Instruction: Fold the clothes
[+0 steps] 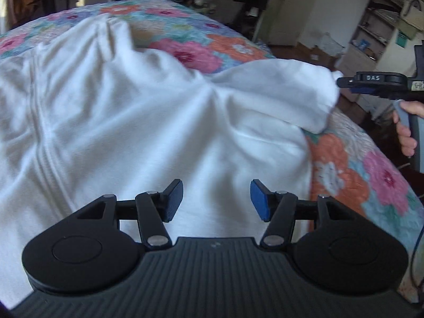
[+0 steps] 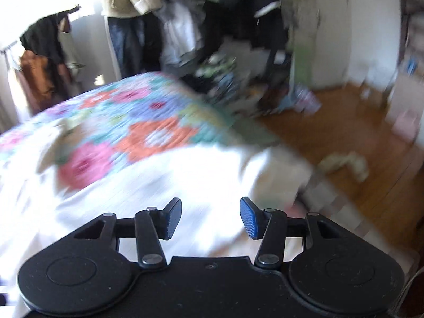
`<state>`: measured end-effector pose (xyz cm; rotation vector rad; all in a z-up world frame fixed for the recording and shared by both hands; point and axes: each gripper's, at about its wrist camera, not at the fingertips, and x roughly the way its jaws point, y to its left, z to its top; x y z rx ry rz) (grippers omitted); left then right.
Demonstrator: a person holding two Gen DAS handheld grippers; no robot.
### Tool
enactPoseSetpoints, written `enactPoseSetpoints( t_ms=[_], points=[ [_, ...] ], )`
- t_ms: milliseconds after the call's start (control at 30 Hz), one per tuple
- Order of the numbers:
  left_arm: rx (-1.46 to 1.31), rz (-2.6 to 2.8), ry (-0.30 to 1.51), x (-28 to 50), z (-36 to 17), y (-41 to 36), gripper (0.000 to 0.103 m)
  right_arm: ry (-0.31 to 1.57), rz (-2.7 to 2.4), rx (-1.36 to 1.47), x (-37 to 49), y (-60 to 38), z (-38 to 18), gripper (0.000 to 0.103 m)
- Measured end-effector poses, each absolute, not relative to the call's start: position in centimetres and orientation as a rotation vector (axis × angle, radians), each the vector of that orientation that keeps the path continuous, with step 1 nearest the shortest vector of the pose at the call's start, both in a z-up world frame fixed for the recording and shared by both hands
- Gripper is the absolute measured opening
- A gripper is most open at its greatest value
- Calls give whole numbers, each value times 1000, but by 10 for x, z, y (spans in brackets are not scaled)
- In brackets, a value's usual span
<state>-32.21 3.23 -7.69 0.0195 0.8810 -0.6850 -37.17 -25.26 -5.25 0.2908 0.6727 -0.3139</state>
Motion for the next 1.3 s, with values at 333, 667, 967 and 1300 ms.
enactPoseSetpoints(
  t_ms=[333, 667, 967, 1300],
  points=[
    [97, -711, 957, -331, -94, 17, 60, 948, 117, 508, -351, -194, -120, 55],
    [7, -604, 950, -309, -78, 58, 60, 680, 230, 168, -384, -132, -54, 12],
    [16, -612, 1036, -308, -87, 56, 62, 849, 106, 134, -398, -139, -91, 11],
    [48, -562, 992, -305, -69, 65, 62, 946, 98, 149, -395, -132, -73, 41]
  ],
)
